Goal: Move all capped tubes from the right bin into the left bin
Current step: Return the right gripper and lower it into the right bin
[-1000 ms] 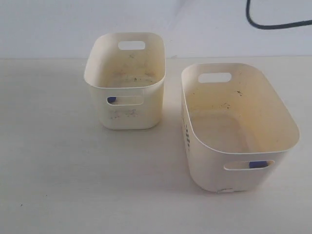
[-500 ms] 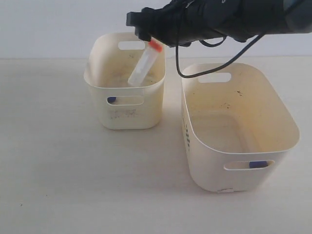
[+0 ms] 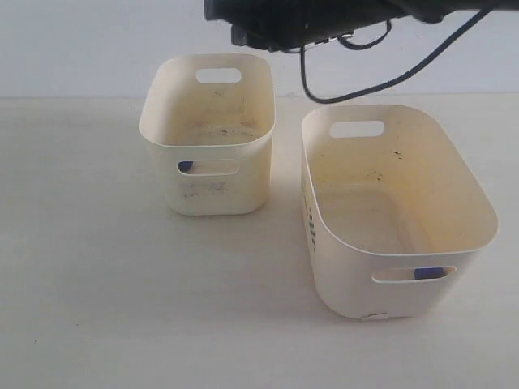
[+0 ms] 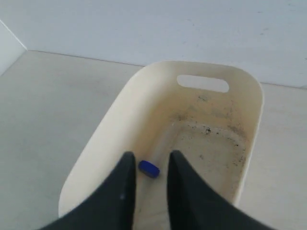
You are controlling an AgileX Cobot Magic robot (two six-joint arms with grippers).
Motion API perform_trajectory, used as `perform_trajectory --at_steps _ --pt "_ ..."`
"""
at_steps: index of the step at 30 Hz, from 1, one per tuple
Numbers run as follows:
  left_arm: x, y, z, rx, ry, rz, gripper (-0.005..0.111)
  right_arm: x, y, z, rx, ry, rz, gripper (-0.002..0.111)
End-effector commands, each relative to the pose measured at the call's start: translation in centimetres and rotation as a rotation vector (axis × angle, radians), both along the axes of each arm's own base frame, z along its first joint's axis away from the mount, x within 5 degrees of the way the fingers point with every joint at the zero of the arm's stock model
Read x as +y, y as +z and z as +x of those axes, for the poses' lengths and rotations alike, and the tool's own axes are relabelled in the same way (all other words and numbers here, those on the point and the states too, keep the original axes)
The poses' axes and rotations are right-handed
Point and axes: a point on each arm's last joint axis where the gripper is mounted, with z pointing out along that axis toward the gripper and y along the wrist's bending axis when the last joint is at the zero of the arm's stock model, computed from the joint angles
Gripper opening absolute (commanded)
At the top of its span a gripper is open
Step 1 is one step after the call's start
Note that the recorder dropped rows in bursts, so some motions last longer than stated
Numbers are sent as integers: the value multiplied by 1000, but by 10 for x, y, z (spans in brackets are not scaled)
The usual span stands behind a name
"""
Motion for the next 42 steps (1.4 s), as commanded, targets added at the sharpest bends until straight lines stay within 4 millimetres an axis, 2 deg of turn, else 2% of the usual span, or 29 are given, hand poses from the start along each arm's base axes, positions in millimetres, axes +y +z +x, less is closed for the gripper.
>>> perform_trajectory --at_steps 1,6,12,18,26,34,37,42 --pt "0 1 0 -4 -7 -8 4 -34 33 -12 9 -8 -11 0" --pt "0 1 0 -4 -7 -8 4 -69 49 -26 70 -28 -57 0" --pt "0 1 0 -4 -7 -8 4 -100 34 -37 273 -54 -240 0" --pt "0 1 0 -4 -7 -8 4 -102 13 -36 348 -30 -306 0" --pt "0 1 0 -4 -7 -8 4 -104 -22 -47 472 33 -371 0" --pt "0 1 0 -4 -7 -8 4 -101 -25 -48 486 49 -361 0" --pt "0 1 0 -4 -7 -8 4 -99 -25 -41 441 7 -324 0" --pt "0 1 0 -4 -7 -8 4 -93 -42 -33 470 23 -328 0"
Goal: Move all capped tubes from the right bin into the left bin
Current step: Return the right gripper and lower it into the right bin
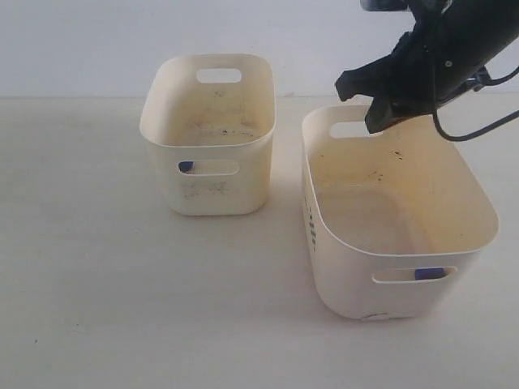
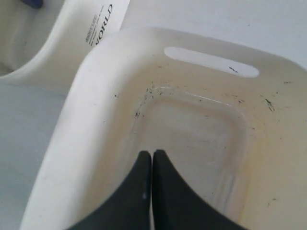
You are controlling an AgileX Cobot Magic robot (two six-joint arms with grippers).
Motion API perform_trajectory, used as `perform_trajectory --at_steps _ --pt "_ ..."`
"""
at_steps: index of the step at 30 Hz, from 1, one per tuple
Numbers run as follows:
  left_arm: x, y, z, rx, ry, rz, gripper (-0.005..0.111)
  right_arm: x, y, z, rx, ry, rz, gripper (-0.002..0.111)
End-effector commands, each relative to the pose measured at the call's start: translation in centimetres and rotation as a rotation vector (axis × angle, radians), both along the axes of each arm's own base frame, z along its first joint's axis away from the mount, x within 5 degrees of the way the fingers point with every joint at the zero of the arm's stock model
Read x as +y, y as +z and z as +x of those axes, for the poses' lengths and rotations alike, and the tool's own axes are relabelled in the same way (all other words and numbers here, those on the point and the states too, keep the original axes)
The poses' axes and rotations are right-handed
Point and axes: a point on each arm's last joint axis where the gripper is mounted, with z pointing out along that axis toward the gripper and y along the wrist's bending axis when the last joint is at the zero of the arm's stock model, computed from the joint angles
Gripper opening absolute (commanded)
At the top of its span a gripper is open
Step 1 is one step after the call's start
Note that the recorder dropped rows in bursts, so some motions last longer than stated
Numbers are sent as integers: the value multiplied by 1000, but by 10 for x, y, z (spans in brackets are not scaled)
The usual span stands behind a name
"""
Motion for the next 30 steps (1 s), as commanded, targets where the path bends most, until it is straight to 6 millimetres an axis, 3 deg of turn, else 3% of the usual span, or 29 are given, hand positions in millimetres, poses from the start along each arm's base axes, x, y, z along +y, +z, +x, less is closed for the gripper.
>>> perform_trajectory --at_steps 1,6,30 --pt "0 1 0 -4 -7 -8 4 6 -17 5 47 23 -4 0" --pt "0 1 0 -4 -7 -8 4 7 -32 5 136 41 -13 0" --pt "0 1 0 -7 -7 -8 4 6 -34 1 170 56 -67 0"
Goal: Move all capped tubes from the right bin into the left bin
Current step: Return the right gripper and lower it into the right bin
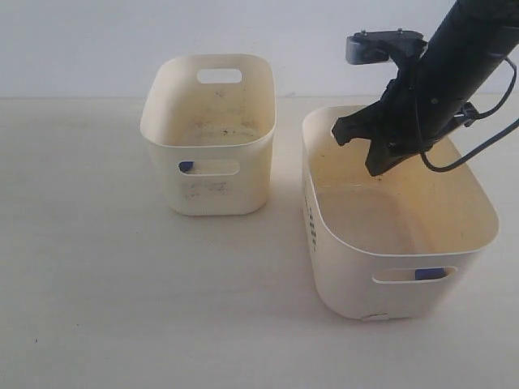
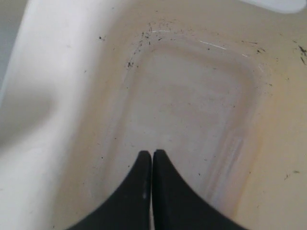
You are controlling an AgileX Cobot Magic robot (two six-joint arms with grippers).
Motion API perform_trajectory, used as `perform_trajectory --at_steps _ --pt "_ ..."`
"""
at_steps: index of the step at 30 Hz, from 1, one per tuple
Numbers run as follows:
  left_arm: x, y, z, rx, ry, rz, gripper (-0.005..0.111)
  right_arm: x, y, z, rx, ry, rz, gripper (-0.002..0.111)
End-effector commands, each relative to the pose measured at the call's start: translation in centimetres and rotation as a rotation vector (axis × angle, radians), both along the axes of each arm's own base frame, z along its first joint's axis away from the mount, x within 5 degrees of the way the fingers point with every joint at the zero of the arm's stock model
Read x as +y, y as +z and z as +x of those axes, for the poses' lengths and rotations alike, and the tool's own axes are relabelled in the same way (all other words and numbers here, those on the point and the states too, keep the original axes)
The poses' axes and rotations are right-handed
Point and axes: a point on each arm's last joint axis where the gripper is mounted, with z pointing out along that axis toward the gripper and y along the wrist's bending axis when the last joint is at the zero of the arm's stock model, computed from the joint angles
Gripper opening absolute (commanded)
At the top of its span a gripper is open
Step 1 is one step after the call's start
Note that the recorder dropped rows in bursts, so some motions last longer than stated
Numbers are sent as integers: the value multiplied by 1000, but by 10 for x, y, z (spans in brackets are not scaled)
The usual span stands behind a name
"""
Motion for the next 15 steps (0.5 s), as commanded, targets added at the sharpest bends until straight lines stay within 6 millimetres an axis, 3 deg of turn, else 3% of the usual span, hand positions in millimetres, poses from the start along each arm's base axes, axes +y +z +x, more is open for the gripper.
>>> perform_trajectory --at_steps 1,5,8,15 --pt "0 1 0 -7 -7 -8 4 3 1 -1 0 -9 5 0" --pt "0 1 0 -7 -7 -8 4 2 0 -1 11 -29 1 1" --pt "0 1 0 -7 -7 -8 4 0 -1 0 9 -53 -23 9" --pt "0 1 0 -7 -7 -8 4 2 -11 4 1 -125 -199 11"
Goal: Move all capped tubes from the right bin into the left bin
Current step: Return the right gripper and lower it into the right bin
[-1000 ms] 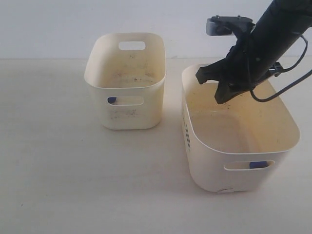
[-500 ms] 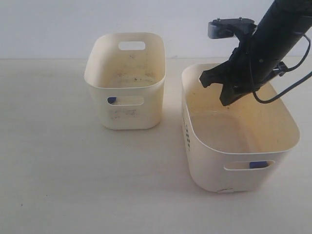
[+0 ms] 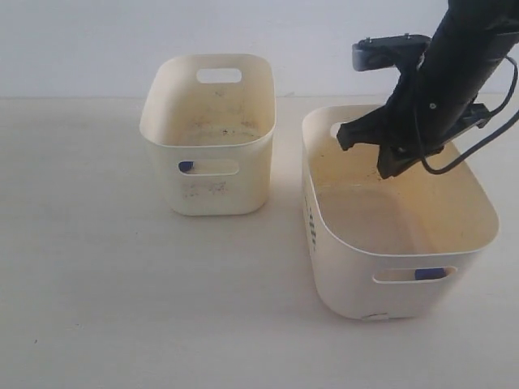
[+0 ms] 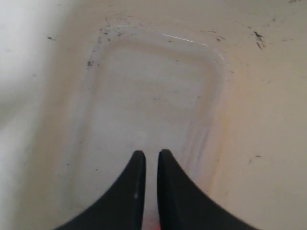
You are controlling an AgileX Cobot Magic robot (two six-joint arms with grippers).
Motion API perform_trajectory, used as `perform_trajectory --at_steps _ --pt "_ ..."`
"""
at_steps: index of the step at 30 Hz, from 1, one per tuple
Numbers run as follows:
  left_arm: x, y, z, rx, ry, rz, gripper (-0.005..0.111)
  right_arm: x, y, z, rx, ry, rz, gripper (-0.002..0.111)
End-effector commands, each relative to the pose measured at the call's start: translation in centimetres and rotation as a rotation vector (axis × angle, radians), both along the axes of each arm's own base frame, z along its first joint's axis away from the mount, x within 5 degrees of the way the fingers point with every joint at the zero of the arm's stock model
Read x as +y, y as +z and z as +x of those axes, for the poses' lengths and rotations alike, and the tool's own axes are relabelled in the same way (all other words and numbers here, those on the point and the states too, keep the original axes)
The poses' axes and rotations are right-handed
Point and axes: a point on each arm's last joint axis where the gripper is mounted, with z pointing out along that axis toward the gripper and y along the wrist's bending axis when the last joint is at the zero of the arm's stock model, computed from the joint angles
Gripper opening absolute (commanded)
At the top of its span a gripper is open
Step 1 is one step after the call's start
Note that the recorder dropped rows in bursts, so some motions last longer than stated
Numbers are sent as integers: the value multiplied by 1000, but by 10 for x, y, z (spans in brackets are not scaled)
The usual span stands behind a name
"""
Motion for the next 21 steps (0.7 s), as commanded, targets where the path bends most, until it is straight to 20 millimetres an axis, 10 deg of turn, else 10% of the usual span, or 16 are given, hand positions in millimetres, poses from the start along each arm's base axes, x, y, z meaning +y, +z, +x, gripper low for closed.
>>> perform_trajectory --at_steps 1,6,13,21 --pt "0 1 0 -7 -7 -8 4 10 -2 1 0 -33 -103 11" --pt "0 1 0 -7 -7 -8 4 46 13 -5 -45 36 -142 11" --pt "0 1 0 -7 -7 -8 4 42 29 -6 20 -107 -301 11" --pt "0 1 0 -7 -7 -8 4 50 -3 1 119 -150 -299 11"
